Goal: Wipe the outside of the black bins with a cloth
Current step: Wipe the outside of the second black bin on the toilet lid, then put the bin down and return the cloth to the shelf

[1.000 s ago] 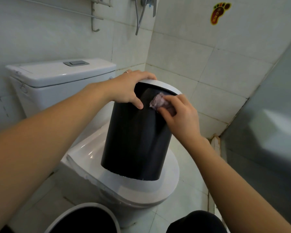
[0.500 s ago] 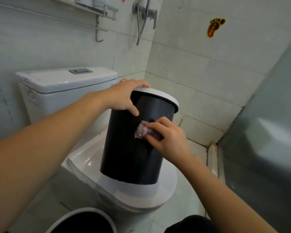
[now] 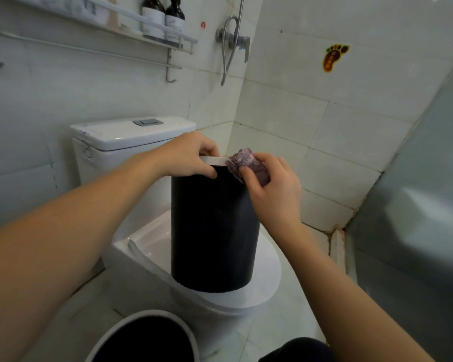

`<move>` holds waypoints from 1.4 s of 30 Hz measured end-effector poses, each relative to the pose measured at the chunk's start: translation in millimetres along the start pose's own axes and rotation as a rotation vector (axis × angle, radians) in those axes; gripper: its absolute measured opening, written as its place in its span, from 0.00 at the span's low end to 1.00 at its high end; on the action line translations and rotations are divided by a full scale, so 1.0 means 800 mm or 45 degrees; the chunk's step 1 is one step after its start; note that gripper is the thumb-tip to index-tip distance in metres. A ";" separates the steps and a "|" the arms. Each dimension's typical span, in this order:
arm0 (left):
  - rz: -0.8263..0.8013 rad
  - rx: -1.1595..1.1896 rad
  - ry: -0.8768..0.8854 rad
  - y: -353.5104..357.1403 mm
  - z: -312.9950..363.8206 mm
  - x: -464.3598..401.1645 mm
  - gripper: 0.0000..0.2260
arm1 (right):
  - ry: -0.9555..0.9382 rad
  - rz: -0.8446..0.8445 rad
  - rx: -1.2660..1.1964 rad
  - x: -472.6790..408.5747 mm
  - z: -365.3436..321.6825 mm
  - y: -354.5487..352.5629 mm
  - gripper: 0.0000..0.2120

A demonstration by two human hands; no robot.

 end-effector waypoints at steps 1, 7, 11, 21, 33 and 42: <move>-0.008 -0.005 -0.005 -0.001 -0.003 0.009 0.08 | 0.002 -0.007 -0.011 0.002 -0.006 -0.001 0.11; 0.043 -0.067 -0.033 -0.025 -0.011 0.069 0.09 | 0.047 -0.061 -0.084 0.015 -0.049 -0.003 0.14; 0.073 -0.167 -0.093 -0.059 -0.017 0.114 0.09 | 0.074 -0.114 -0.202 0.019 -0.080 0.002 0.19; 0.202 -0.284 -0.272 -0.129 -0.062 0.229 0.11 | 0.074 -0.175 -0.423 0.040 -0.163 0.065 0.18; 0.368 -0.524 -0.579 -0.124 -0.194 0.322 0.11 | 0.068 -0.325 -0.557 0.083 -0.228 0.172 0.16; 0.261 -0.548 -0.717 -0.040 -0.307 0.333 0.11 | 0.201 -0.537 -0.551 0.160 -0.213 0.264 0.15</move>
Point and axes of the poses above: each hand's wrist, its own x-axis away from the middle knuckle, its own y-axis out of the palm, z = x × y, the point moved 4 cm from there along -x, towards the middle knuckle, and after that the axes turned 12 degrees about -y, right-handed, at the moved point
